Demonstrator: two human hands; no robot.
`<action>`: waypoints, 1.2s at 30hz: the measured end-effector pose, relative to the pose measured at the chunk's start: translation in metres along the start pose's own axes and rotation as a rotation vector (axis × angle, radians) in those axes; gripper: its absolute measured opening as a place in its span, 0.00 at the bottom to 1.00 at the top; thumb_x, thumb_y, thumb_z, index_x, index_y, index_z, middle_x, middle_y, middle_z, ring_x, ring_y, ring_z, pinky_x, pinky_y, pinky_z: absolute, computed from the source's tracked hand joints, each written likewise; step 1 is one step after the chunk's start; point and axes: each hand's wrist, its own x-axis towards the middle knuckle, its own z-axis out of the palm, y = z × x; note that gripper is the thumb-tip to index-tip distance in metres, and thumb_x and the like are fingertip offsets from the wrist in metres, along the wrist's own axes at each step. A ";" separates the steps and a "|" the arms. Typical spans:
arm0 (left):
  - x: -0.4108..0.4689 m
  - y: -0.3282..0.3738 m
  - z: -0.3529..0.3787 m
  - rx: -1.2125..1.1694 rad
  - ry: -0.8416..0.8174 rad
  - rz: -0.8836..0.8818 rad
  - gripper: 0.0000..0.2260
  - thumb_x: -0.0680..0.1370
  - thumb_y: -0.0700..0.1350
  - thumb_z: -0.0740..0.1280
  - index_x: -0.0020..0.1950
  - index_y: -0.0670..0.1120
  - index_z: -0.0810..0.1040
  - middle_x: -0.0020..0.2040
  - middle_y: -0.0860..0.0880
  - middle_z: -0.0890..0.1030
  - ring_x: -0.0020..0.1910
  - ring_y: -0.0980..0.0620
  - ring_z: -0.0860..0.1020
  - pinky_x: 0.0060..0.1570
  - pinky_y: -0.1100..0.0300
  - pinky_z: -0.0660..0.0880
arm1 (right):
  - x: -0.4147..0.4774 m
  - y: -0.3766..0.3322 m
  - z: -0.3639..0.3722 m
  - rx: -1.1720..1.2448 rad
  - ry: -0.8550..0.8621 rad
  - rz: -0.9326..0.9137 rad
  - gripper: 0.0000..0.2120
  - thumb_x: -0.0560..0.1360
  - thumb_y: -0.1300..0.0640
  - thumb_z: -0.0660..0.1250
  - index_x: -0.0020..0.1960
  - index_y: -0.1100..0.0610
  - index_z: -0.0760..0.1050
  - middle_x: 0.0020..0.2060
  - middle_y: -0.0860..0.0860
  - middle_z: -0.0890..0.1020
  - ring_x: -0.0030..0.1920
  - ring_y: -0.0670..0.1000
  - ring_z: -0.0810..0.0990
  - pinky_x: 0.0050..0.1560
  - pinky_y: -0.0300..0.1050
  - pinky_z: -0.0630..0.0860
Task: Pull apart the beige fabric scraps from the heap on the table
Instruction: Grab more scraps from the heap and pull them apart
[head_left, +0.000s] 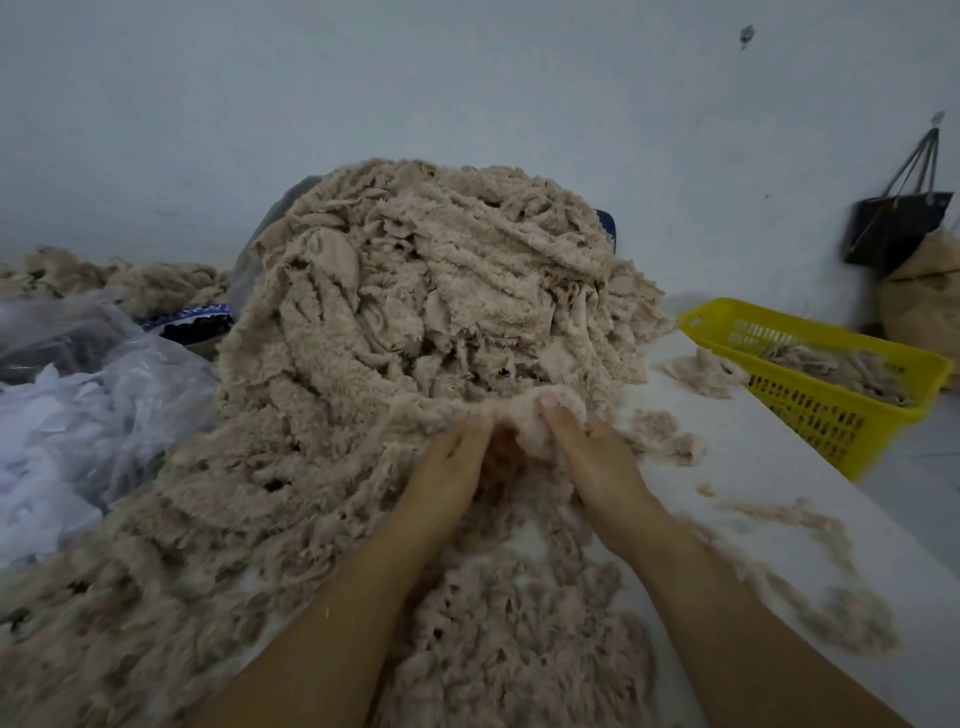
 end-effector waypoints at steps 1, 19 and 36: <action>0.002 0.001 -0.002 -0.131 -0.025 -0.052 0.19 0.77 0.69 0.58 0.51 0.60 0.84 0.49 0.62 0.85 0.50 0.67 0.81 0.46 0.74 0.75 | 0.000 0.004 0.001 -0.093 -0.041 -0.033 0.14 0.71 0.30 0.62 0.39 0.34 0.82 0.38 0.36 0.85 0.41 0.37 0.83 0.38 0.32 0.77; 0.016 0.006 -0.036 -0.900 0.230 -0.148 0.12 0.76 0.55 0.69 0.39 0.52 0.87 0.47 0.46 0.87 0.43 0.49 0.86 0.36 0.51 0.82 | 0.011 -0.002 -0.019 0.314 0.253 0.278 0.25 0.74 0.36 0.67 0.26 0.49 0.72 0.39 0.48 0.75 0.41 0.51 0.72 0.43 0.48 0.72; 0.005 -0.004 -0.002 -0.021 0.102 0.018 0.06 0.74 0.58 0.73 0.42 0.60 0.79 0.34 0.70 0.81 0.34 0.73 0.78 0.29 0.76 0.72 | 0.004 -0.003 0.002 0.115 0.169 0.045 0.23 0.77 0.36 0.61 0.30 0.49 0.77 0.28 0.43 0.78 0.33 0.45 0.77 0.32 0.40 0.72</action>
